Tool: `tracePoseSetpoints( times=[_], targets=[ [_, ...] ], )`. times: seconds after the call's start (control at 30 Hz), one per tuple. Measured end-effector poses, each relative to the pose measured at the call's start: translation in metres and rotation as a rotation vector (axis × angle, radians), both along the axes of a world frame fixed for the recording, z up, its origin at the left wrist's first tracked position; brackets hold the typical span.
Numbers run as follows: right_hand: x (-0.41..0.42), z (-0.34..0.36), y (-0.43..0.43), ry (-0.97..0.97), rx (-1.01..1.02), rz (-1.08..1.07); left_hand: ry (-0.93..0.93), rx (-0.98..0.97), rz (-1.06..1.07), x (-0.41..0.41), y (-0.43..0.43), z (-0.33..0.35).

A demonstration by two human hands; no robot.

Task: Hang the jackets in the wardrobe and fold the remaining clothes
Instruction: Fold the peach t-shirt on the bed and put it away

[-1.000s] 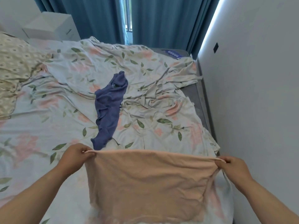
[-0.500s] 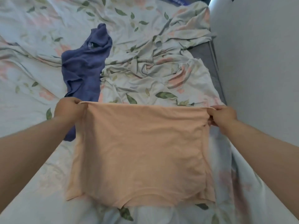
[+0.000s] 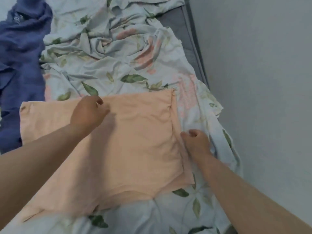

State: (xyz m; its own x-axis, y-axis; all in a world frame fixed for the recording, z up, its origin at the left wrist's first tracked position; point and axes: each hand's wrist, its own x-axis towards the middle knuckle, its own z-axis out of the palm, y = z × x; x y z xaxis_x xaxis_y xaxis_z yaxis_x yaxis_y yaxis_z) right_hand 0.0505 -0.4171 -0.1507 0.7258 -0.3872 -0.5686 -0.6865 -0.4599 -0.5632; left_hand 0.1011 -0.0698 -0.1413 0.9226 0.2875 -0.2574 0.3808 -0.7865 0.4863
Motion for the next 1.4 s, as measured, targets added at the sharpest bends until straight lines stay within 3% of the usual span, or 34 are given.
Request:
tracePoseSetpoints(
  times=[0.17,0.37,0.47,0.63,0.77,0.93,1.17,1.4],
  targets=[
    [-0.065,-0.012,-0.010,0.088,0.090,0.035,0.167,-0.143,-0.211,0.018,-0.146,-0.010],
    [-0.081,-0.019,0.002,0.083,0.123,0.142,0.338,0.024,-0.142,0.028,-0.232,-0.025],
    [-0.084,-0.014,0.014,0.050,0.247,0.164,0.316,-0.054,-0.093,0.029,-0.232,-0.027],
    [-0.086,0.002,0.050,-0.006,0.440,0.238,0.260,-0.269,-0.056,0.034,-0.192,-0.015],
    [-0.088,0.014,0.093,0.016,0.528,0.346,0.233,-0.586,0.283,0.033,-0.151,-0.004],
    [-0.096,0.022,0.171,0.023,0.581,0.452,0.162,-0.962,0.376,0.015,-0.068,0.015],
    [-0.116,0.023,0.285,0.040,0.609,0.564,-0.065,-0.801,0.383,-0.017,0.066,0.026],
    [-0.132,0.013,0.368,0.055,0.515,0.723,-0.098,-0.610,0.391,-0.049,0.152,0.015]
  ],
)
